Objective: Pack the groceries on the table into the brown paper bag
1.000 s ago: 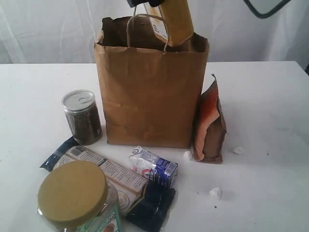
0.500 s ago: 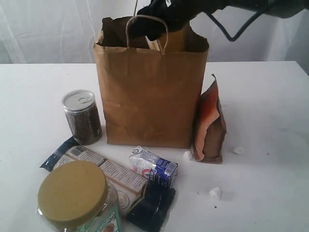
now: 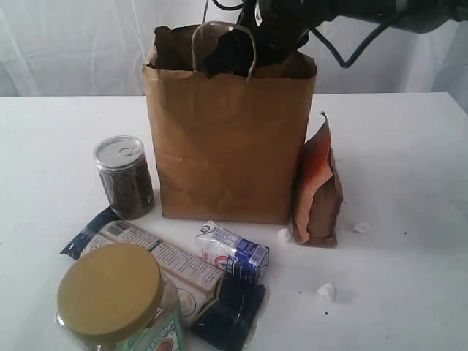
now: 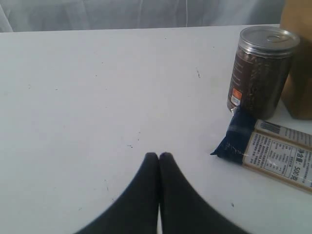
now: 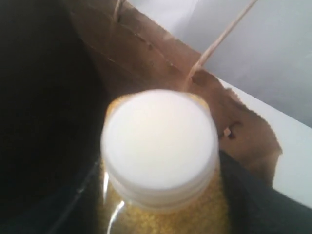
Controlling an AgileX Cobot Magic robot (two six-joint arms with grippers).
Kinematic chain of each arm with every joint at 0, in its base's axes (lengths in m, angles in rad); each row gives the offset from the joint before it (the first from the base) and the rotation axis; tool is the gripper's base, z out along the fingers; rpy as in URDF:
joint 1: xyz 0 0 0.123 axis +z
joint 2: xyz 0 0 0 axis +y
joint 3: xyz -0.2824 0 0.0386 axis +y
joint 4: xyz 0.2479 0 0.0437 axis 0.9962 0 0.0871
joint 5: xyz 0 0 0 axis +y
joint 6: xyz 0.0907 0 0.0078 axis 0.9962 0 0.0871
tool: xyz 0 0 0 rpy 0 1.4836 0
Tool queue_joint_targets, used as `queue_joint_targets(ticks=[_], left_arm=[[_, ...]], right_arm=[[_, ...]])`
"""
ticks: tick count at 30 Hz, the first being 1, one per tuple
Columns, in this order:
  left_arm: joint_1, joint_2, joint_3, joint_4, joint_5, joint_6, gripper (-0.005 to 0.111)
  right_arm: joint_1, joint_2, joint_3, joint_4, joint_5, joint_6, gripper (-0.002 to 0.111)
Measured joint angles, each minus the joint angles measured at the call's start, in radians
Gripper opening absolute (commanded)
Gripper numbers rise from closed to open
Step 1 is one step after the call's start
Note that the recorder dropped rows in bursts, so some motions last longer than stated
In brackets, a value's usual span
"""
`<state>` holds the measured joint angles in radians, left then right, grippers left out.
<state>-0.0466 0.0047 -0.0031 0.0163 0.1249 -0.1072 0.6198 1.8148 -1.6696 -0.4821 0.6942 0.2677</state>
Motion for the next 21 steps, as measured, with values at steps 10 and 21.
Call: queue_joint_targets(ticks=[10,21], left_arm=[[0.0,0.0,0.0,0.0,0.0,0.0,0.0],[0.0,0.0,0.0,0.0,0.0,0.0,0.0]], right_arm=[[0.0,-0.01,-0.01,-0.02,0.017,0.002,0.063],[0.0,-0.052,-0.01,-0.011,0.042,0.002,0.063]])
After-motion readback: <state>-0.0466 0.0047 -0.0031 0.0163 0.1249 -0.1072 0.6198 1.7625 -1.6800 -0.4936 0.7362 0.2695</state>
